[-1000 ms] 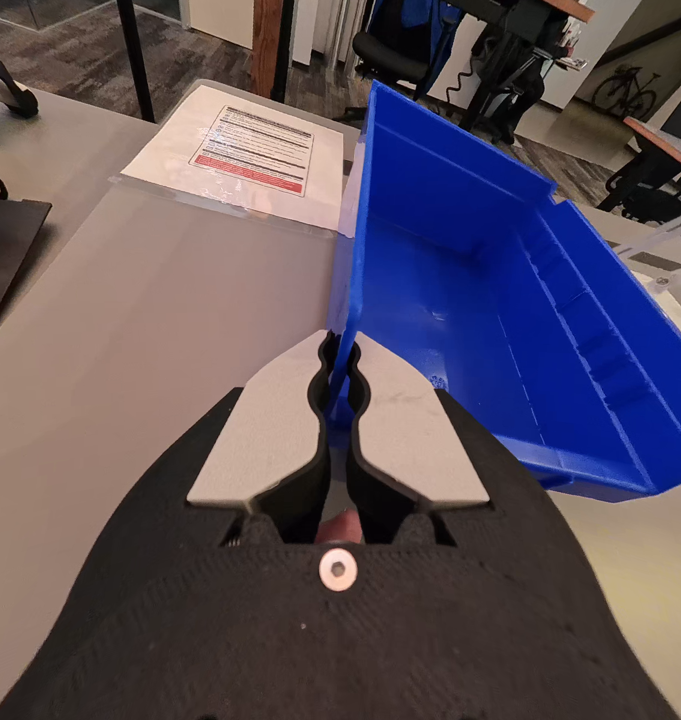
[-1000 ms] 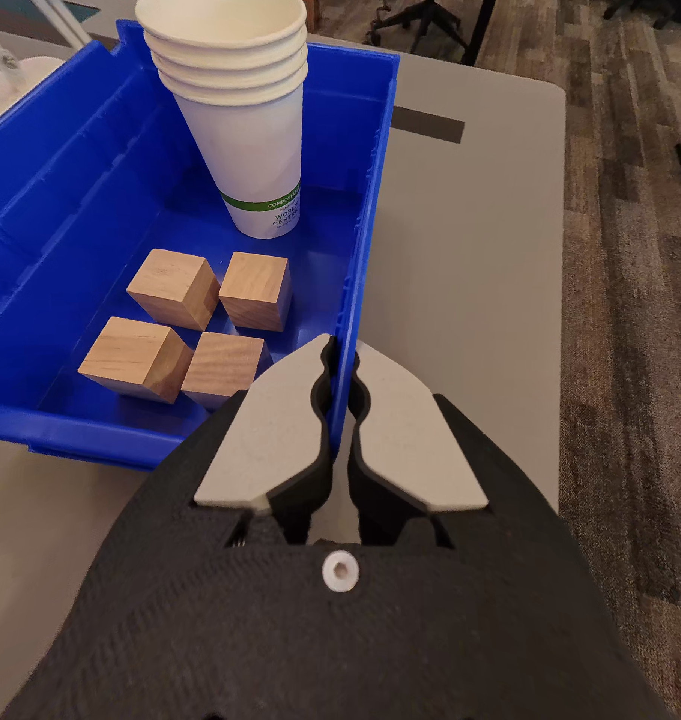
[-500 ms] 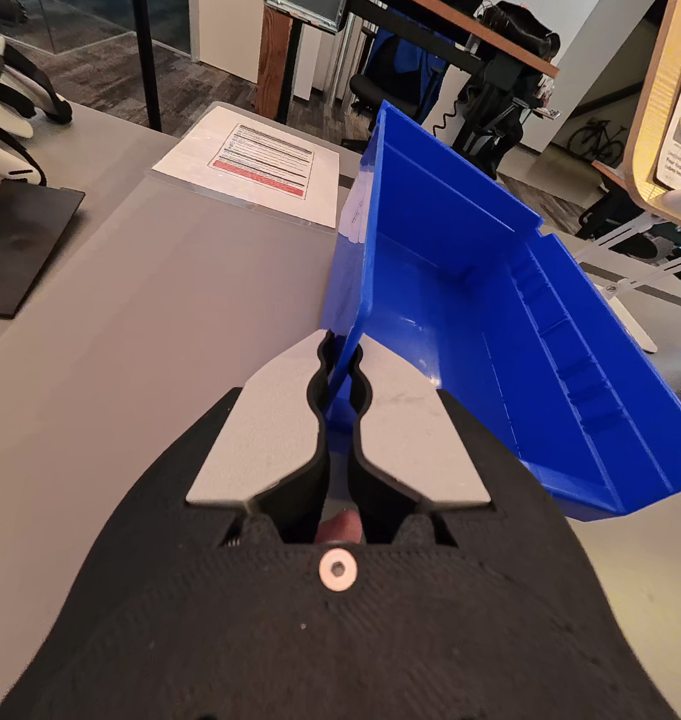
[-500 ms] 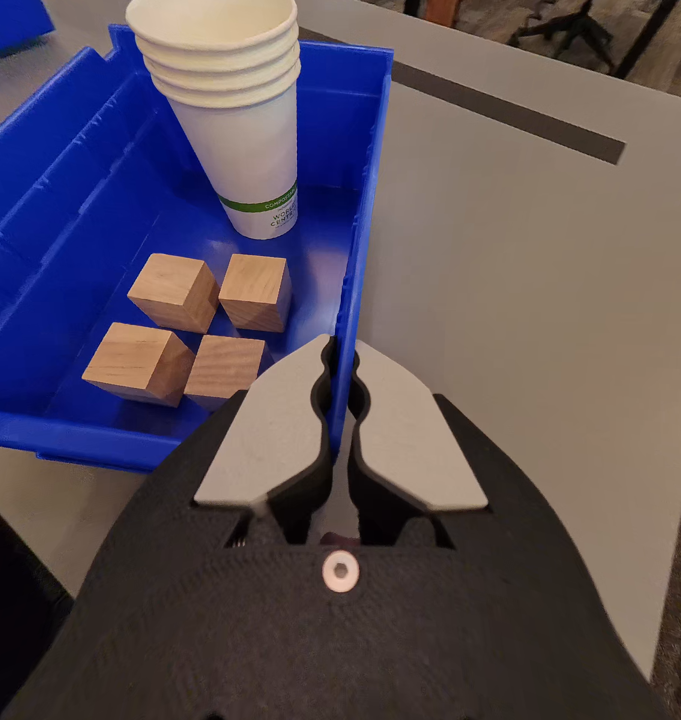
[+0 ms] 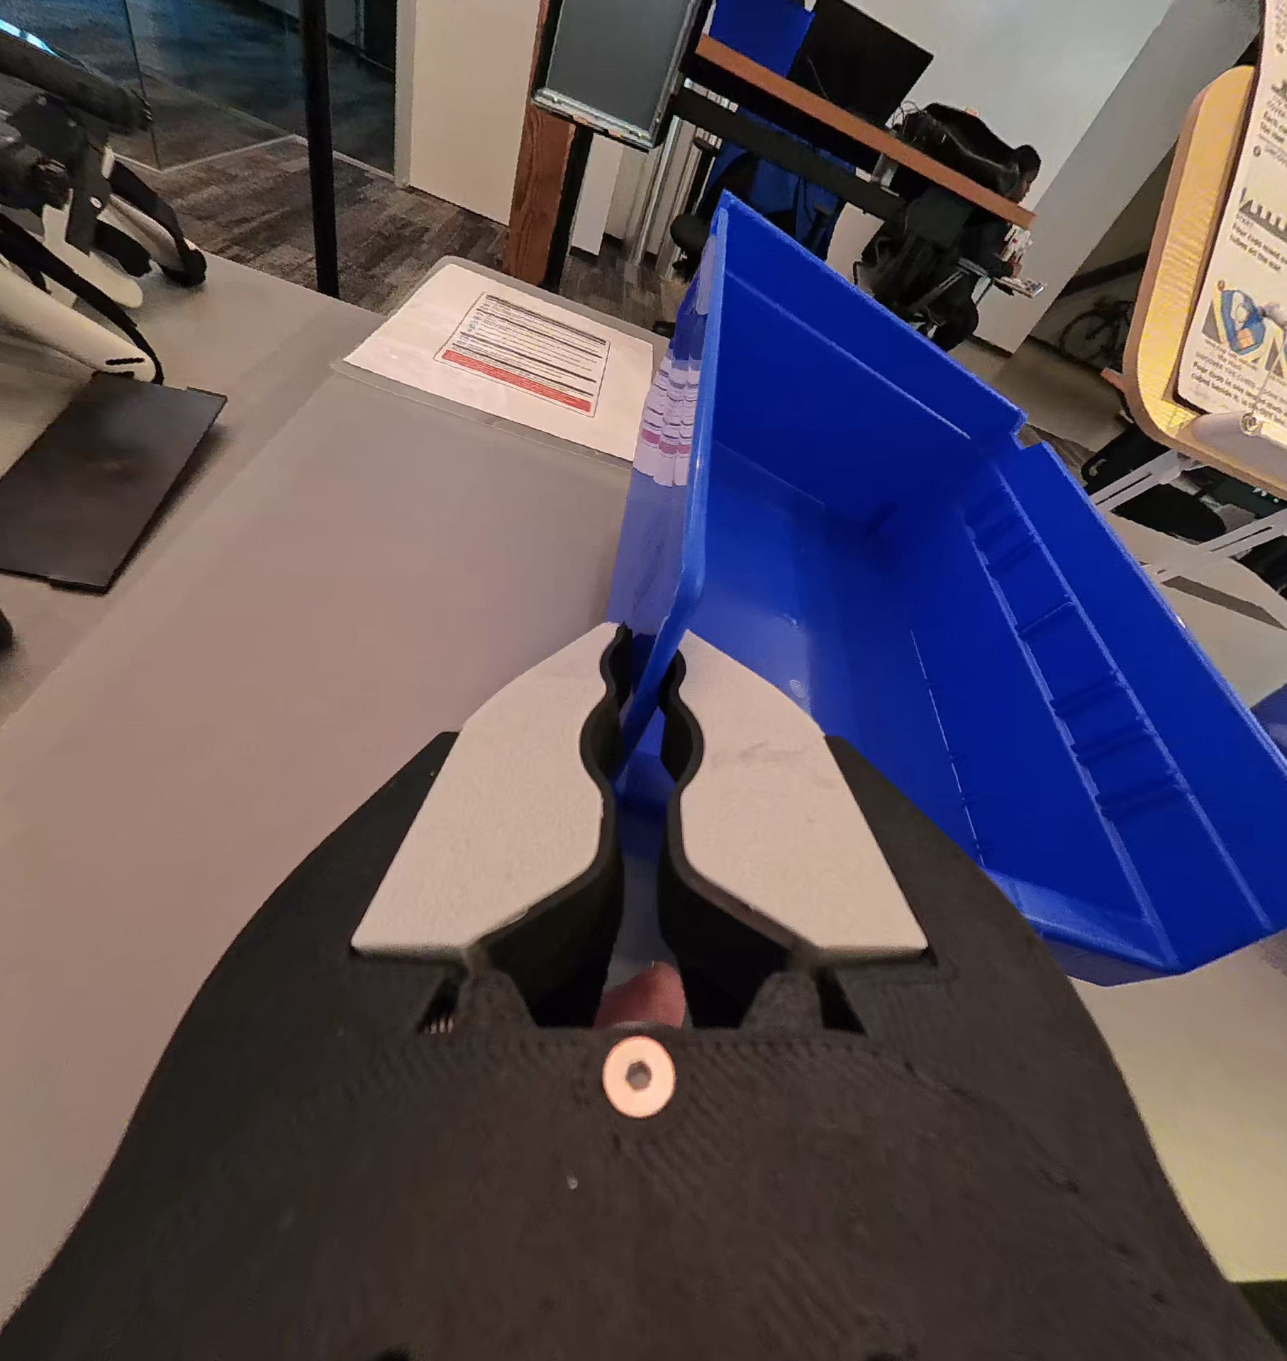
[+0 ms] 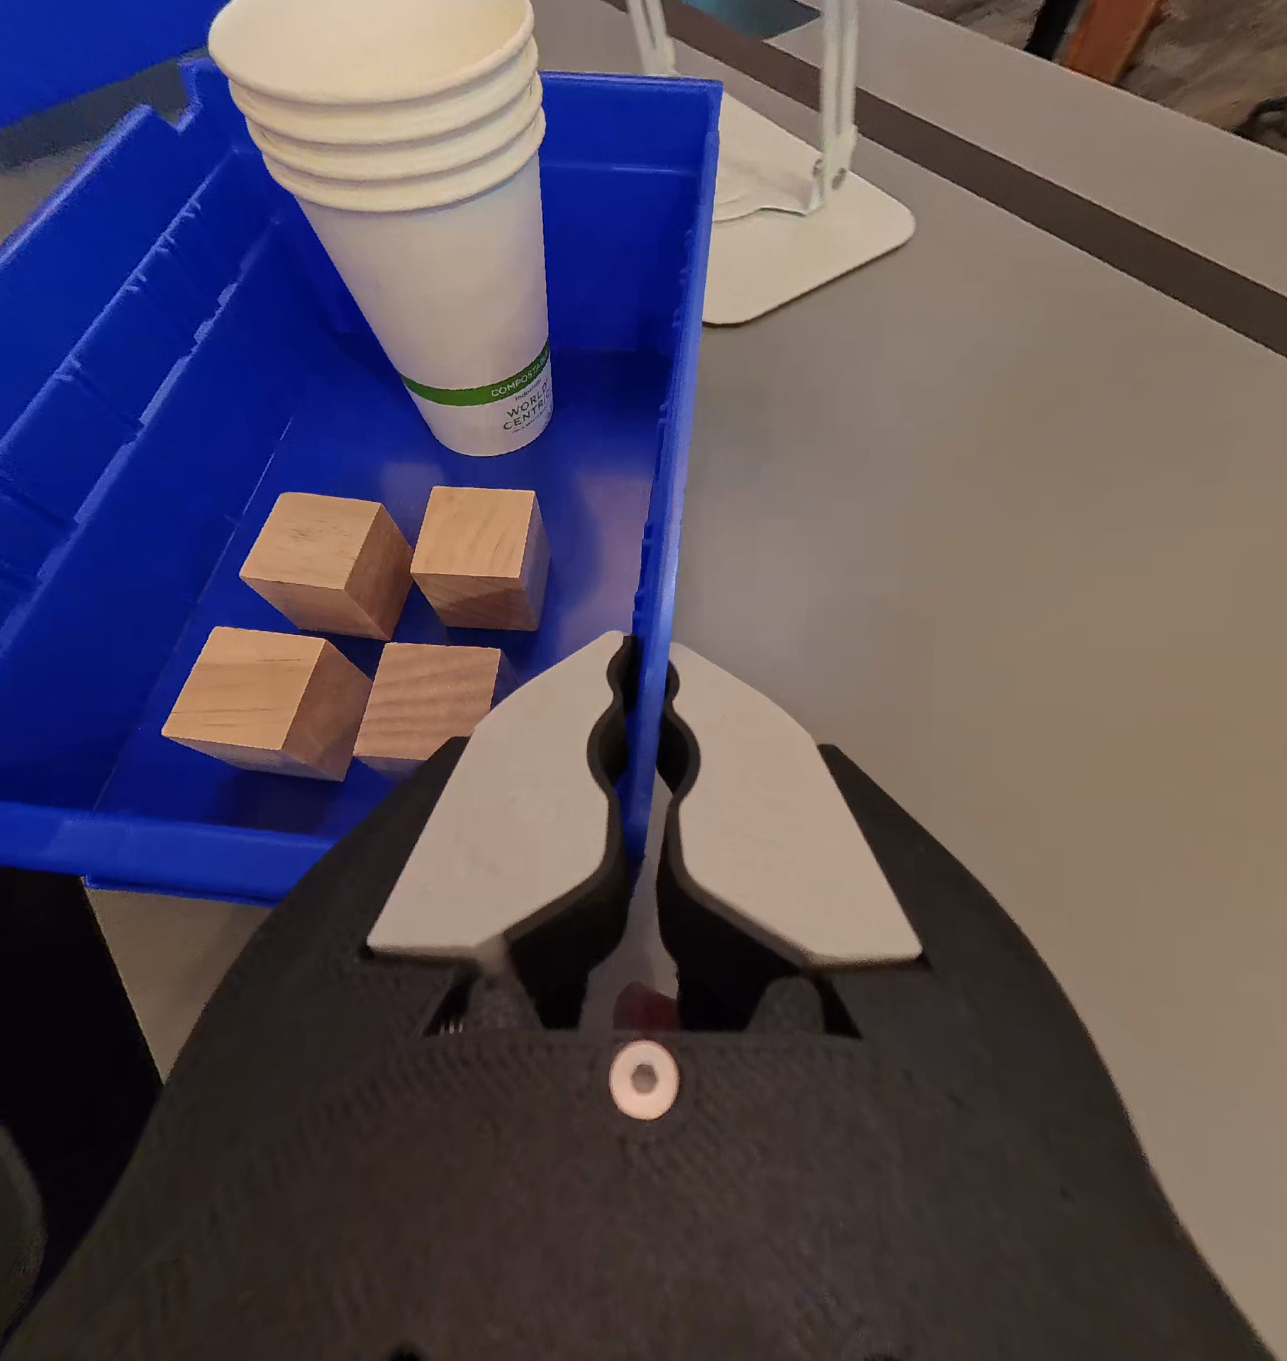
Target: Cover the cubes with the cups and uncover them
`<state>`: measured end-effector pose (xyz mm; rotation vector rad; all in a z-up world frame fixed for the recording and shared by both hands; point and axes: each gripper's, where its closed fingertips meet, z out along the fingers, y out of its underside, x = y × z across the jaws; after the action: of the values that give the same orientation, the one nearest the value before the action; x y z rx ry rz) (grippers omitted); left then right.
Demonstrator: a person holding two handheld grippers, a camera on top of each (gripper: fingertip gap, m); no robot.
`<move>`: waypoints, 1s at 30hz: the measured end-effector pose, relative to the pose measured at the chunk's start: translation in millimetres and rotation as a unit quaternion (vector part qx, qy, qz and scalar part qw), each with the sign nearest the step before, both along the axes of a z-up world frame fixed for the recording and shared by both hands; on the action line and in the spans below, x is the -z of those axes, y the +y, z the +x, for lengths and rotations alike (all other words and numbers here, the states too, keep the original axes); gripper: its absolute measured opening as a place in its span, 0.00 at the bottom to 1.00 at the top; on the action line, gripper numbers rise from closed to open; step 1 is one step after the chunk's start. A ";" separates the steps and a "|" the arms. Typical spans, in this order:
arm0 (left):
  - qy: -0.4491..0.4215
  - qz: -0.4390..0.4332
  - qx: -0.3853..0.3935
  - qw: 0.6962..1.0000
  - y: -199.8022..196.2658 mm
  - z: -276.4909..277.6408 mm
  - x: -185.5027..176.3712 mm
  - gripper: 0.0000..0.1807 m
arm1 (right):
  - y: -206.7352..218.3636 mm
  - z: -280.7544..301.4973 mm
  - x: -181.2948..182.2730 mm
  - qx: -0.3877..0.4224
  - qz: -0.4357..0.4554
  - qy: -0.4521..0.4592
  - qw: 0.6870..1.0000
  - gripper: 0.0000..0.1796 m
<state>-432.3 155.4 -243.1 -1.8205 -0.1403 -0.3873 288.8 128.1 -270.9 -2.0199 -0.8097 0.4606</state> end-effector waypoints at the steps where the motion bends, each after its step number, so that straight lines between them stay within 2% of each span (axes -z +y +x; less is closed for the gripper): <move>1: -0.002 0.002 -0.002 1.000 -2.2 -1.5 -0.9 0.04 | 2.0 -7.1 0.0 -0.008 -0.001 0.000 1.000 0.02; 16: -0.005 0.019 -0.051 0.998 -39.5 -46.3 -11.8 0.04 | 43.9 -120.1 0.8 -0.076 -0.016 -0.006 0.997 0.02; 30: -0.012 0.031 -0.082 0.996 -57.7 -77.1 -15.8 0.04 | 84.8 -207.0 1.0 -0.088 -0.002 -0.015 0.996 0.03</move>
<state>-509.4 97.7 -227.3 -1.7293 -0.2905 -0.2939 81.8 212.9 -271.9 -1.9721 -1.0103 0.5335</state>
